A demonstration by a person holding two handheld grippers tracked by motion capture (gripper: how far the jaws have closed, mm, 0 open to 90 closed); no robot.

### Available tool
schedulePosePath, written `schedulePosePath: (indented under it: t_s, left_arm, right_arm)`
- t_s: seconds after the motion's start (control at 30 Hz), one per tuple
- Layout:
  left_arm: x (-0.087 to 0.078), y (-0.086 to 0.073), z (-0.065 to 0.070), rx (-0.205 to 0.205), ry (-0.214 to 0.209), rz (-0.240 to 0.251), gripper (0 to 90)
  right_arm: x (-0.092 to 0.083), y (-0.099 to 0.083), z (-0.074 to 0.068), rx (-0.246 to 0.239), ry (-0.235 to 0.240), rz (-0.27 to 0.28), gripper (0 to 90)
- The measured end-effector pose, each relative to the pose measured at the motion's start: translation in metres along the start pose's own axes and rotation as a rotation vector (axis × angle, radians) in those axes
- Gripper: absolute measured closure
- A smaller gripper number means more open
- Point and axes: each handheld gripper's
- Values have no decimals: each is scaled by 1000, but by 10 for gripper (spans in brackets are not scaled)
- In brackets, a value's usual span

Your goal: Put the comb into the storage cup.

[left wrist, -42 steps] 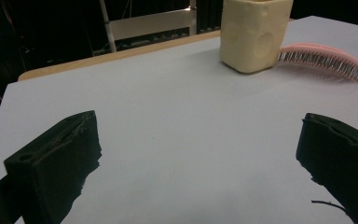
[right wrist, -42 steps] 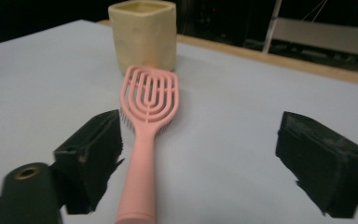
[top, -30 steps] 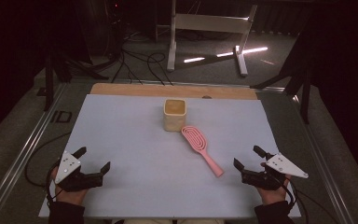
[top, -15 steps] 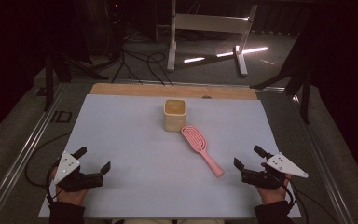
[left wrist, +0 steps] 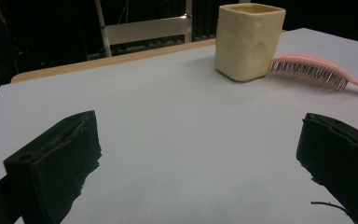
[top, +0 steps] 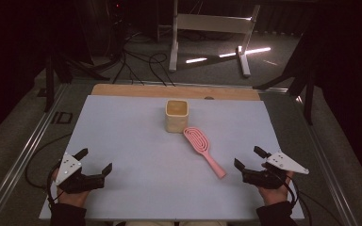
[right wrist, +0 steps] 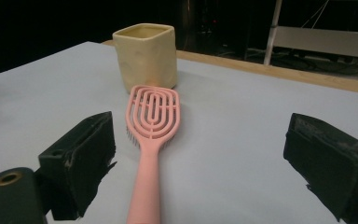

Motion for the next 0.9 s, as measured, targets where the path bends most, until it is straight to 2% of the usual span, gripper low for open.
schedulePosePath:
  t_s: [0.3, 0.63, 0.9]
  left_arm:
    - [0, 0, -1, -2, 7, 6, 1]
    - [0, 0, 0, 0, 9, 0, 1]
    - [1, -1, 0, 2, 5, -1, 1]
  right_arm:
    - [7, 10, -1, -1, 6, -47, 83]
    - [24, 23, -9, -17, 14, -105, 82]
    - [33, 31, -13, -21, 27, -124, 82]
Point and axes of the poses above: each handheld gripper's, and its own axes: x roughly forward along the jaws, y roughly out of its top, z roughly to its right, and after that the axes turned 5 degrees about z, right-handed
